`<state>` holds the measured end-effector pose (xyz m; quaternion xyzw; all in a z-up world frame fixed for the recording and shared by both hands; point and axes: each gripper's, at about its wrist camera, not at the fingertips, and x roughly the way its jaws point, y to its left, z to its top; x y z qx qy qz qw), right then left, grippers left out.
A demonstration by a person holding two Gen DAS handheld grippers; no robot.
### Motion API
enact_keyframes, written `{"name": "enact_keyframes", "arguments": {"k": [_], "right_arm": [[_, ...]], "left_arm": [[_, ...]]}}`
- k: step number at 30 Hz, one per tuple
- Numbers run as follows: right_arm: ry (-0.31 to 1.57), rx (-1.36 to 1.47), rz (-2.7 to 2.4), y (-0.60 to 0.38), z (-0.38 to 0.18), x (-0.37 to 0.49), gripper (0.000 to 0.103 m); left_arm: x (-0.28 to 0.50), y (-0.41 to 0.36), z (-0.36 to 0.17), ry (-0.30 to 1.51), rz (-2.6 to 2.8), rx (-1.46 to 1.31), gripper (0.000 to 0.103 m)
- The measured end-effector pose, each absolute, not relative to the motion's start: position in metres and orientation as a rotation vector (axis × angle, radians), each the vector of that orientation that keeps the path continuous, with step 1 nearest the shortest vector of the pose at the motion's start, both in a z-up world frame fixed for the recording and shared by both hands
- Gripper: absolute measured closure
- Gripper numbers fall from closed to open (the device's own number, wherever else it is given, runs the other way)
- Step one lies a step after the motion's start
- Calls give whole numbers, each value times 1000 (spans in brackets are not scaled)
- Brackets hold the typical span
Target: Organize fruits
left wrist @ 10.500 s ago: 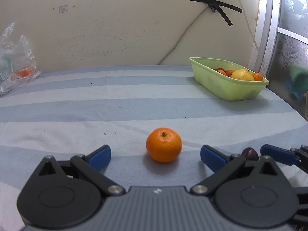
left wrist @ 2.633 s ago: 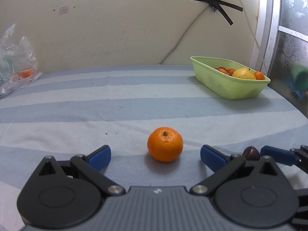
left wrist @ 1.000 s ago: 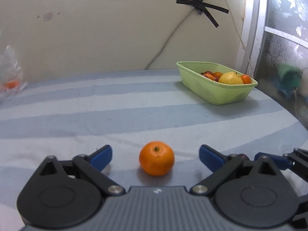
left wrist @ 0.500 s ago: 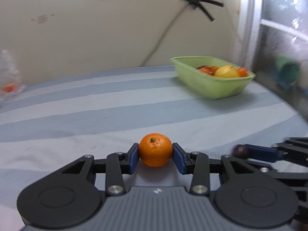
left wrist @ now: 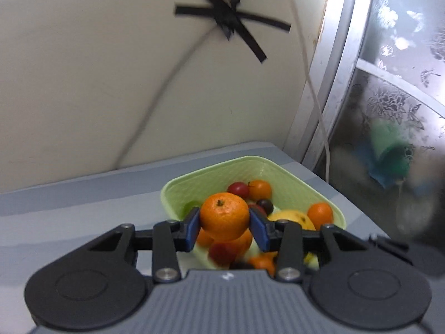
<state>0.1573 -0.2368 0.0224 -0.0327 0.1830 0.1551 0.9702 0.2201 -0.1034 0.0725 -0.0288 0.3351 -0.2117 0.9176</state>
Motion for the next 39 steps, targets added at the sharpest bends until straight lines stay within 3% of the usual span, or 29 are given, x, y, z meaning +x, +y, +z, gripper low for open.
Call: {"name": "enact_keyframes", "arguments": {"k": [2, 8, 12, 15, 17, 21, 26, 39], "right_arm": [[349, -68, 304, -236, 18, 159, 70], [314, -61, 281, -241, 16, 149, 65], [297, -7, 257, -249, 23, 133, 65], [314, 80, 230, -257, 21, 112, 64], [333, 150, 208, -262, 18, 96, 56], [386, 265, 198, -266, 7, 61, 51], [444, 291, 211, -259, -1, 26, 44], [493, 331, 240, -250, 0, -24, 33]], "left_arm": [[233, -110, 66, 698, -412, -34, 53], [230, -118, 61, 685, -341, 19, 37], [202, -109, 71, 661, -274, 37, 36], [175, -102, 76, 649, -234, 39, 28], [154, -97, 78, 645, -214, 46, 24], [110, -86, 75, 649, -193, 36, 21], [58, -75, 70, 635, -158, 16, 3], [-25, -71, 65, 607, -49, 55, 0]]}}
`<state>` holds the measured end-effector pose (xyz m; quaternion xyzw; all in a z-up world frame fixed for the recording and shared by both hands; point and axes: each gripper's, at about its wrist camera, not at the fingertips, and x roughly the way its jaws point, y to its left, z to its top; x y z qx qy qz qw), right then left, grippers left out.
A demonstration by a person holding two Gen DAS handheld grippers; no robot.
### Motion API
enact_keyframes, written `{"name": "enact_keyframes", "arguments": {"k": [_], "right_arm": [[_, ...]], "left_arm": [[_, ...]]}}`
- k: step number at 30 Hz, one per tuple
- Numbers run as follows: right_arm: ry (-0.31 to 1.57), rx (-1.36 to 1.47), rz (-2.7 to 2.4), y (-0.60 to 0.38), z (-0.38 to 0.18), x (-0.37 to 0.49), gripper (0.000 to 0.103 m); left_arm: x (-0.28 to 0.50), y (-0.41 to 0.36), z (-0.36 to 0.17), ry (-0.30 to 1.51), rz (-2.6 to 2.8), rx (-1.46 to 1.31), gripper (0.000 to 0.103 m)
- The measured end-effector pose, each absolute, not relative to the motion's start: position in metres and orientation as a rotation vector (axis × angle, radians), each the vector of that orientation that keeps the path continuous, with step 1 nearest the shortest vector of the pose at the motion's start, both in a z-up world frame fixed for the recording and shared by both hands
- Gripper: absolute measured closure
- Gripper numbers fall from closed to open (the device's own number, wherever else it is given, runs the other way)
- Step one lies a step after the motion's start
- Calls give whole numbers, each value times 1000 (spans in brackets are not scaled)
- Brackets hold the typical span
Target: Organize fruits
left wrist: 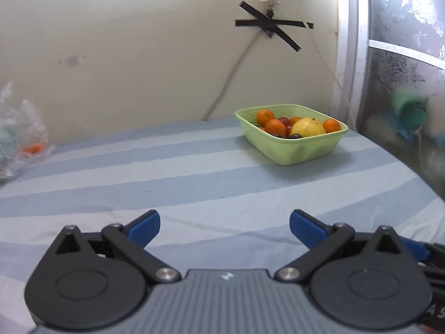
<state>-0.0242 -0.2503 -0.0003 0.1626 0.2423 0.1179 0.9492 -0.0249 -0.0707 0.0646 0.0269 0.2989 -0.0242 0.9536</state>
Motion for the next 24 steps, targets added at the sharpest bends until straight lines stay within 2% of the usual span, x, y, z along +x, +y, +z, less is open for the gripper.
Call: {"name": "enact_keyframes", "arguments": {"k": [1, 8, 24], "right_arm": [[495, 332, 241, -250, 0, -26, 30], [495, 341, 243, -248, 1, -31, 28], [503, 363, 218, -254, -4, -28, 27]], "left_arm": [[-29, -72, 65, 595, -30, 71, 0], [-47, -78, 67, 554, 42, 141, 0], [-44, -83, 62, 595, 50, 149, 0]]}}
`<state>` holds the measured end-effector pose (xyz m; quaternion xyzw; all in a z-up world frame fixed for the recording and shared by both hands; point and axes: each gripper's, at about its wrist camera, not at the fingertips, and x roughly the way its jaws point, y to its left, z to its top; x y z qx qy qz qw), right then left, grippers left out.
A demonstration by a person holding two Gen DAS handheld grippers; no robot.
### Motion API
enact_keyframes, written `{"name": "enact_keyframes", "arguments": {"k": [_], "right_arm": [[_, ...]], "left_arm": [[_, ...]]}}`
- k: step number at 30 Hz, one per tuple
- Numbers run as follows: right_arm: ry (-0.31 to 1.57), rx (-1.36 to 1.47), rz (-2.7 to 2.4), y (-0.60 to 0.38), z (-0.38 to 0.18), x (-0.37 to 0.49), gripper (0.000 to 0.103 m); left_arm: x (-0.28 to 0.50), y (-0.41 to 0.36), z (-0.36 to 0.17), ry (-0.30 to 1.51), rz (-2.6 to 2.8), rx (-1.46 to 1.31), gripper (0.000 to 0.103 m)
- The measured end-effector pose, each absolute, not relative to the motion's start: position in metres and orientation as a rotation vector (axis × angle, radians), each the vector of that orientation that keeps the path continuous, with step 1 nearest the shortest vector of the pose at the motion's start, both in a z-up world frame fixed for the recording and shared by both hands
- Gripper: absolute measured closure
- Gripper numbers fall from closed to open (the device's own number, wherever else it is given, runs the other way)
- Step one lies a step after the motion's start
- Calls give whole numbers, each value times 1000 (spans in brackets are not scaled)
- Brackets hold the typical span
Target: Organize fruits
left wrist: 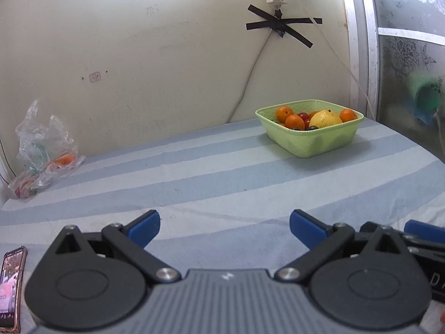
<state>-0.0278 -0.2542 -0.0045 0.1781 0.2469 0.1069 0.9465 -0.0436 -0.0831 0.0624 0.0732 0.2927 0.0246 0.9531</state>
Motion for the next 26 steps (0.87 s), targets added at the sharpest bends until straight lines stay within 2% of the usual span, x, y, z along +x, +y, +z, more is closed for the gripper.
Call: {"name": "enact_keyframes", "arguments": {"k": [24, 26], "right_arm": [[482, 347, 171, -268, -9, -25, 27], [468, 329, 159, -270, -7, -23, 18]], "left_arm": [[-25, -94, 50, 647, -26, 166, 0], [-17, -93, 48, 668, -46, 153, 0]]}}
